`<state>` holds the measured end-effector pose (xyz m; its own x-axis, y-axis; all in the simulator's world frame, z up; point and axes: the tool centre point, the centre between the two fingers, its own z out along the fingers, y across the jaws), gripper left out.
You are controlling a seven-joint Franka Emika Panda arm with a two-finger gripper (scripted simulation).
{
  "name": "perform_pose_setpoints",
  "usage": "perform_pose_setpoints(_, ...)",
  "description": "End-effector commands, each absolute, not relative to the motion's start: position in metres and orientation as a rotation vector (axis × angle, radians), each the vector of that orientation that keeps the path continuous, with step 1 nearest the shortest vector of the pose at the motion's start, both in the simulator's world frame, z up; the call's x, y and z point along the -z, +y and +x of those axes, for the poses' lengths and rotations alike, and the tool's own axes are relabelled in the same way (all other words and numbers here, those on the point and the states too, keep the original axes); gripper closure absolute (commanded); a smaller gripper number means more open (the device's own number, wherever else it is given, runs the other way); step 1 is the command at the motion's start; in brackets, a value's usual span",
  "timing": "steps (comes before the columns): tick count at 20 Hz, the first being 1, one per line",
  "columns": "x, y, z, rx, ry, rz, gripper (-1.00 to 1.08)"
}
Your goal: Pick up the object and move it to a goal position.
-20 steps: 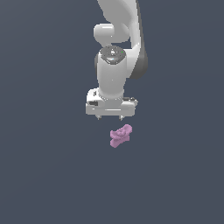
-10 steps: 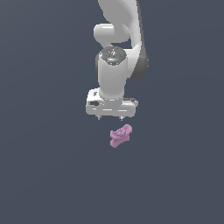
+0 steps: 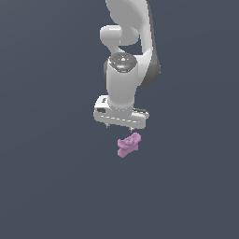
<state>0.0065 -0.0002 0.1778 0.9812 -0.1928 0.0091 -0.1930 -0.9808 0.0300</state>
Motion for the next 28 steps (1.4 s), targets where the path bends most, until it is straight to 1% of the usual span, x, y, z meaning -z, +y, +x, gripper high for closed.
perform_pose_setpoints(1, -0.176, 0.003, 0.008, -0.01, -0.389, 3.089, -0.92)
perform_pose_setpoints(28, -0.152, 0.037, 0.027, -0.003, -1.417, 2.8, -0.92)
